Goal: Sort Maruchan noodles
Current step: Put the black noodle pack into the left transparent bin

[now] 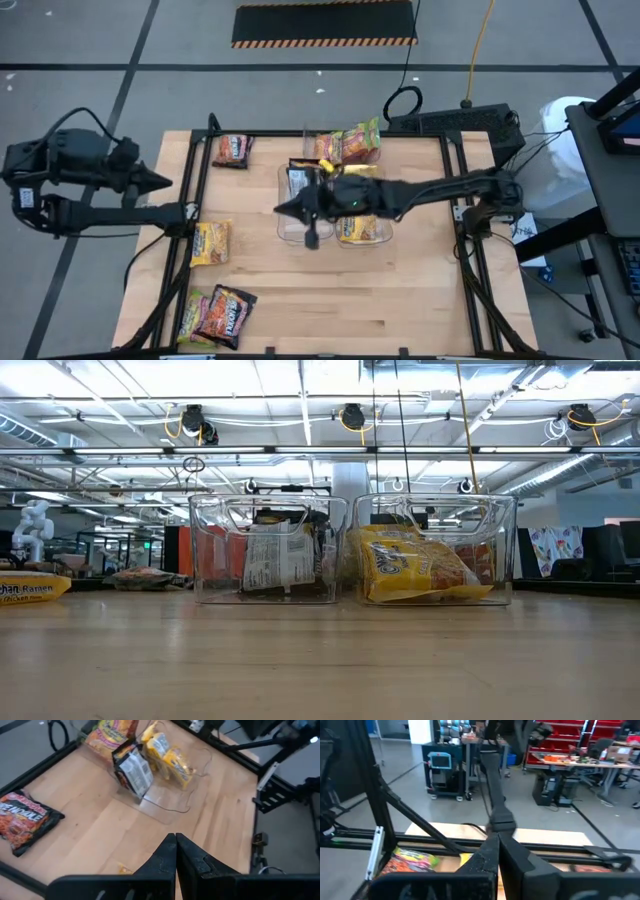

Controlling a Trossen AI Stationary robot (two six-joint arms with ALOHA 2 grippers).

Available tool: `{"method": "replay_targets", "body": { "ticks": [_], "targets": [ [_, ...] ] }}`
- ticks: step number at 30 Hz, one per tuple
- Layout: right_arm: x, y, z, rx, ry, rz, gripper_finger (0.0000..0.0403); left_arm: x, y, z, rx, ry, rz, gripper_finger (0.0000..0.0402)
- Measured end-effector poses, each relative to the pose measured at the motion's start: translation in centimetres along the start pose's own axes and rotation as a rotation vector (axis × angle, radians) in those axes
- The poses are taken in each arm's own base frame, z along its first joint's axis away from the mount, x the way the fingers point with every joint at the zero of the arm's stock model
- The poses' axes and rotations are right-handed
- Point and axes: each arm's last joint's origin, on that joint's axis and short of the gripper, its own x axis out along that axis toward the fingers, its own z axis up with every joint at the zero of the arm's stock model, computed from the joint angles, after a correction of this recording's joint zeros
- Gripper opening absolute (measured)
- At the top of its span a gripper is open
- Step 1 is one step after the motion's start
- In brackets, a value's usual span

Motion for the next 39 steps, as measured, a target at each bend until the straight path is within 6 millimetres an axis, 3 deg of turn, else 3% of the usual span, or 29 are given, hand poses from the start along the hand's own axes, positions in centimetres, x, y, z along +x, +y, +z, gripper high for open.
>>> {"method": "replay_targets", "body": {
  "ticks": [6, 11, 16, 24, 39],
  "targets": [
    [1.7, 2.4, -2.3, 0.018, 0.057, 0.054, 0.0, 0.5, -0.1, -0.5, -0.007, 0.052, -0.081, 0.0003],
    [1.4, 4.0, -2.5, 0.007, 0.086, 0.094, 0.0, 3.1, 0.2, -1.2, -0.06, 0.191, -0.132, 0.0003],
    [0.9, 4.8, -2.4, 0.0, 0.115, 0.112, 0.0, 5.3, 1.1, -3.6, -0.186, 0.322, -0.182, 0.0003],
    [0.5, 5.0, -3.0, -0.009, 0.201, 0.117, 0.0, 4.7, 2.3, -7.3, -0.401, 0.31, -0.209, 0.0003],
    [0.5, 4.0, -3.1, -0.008, 0.223, 0.094, 0.0, 4.7, 1.6, -7.5, -0.37, 0.21, -0.2, 0.0003]
  ]
}}
